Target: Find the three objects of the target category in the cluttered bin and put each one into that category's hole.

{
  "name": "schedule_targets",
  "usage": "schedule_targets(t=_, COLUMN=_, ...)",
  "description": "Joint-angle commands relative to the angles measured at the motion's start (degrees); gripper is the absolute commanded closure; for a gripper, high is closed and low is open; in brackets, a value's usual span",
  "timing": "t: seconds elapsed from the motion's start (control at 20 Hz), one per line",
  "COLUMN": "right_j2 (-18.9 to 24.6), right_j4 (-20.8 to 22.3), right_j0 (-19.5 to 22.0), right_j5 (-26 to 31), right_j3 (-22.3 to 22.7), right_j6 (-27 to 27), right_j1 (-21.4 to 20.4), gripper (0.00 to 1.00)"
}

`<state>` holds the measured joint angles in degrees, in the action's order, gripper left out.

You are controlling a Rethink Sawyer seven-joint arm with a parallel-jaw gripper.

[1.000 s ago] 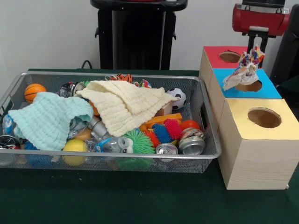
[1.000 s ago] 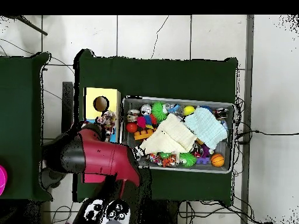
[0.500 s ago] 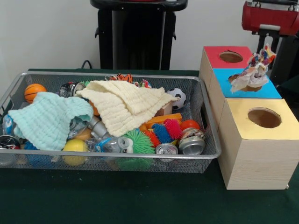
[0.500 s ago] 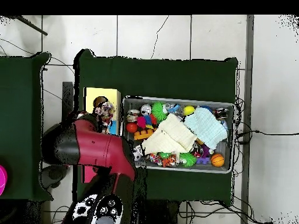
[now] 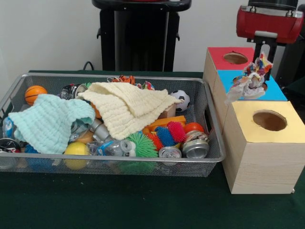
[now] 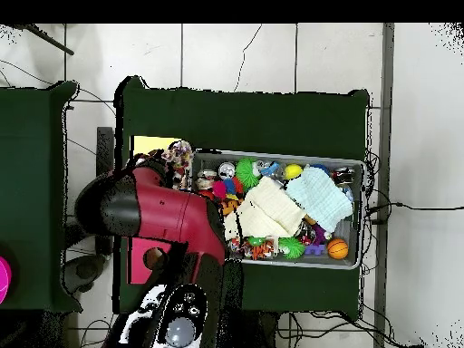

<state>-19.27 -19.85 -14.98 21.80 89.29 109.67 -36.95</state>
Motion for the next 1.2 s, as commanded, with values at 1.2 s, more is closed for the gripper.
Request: schedule_targets(t=1.2, right_j2=-4.28, right_j4=-3.81, right_j0=-5.93, right_j5=19.02, right_j3=-26.52, right_j6=21.53, right_j1=16.49, gripper=1.0)
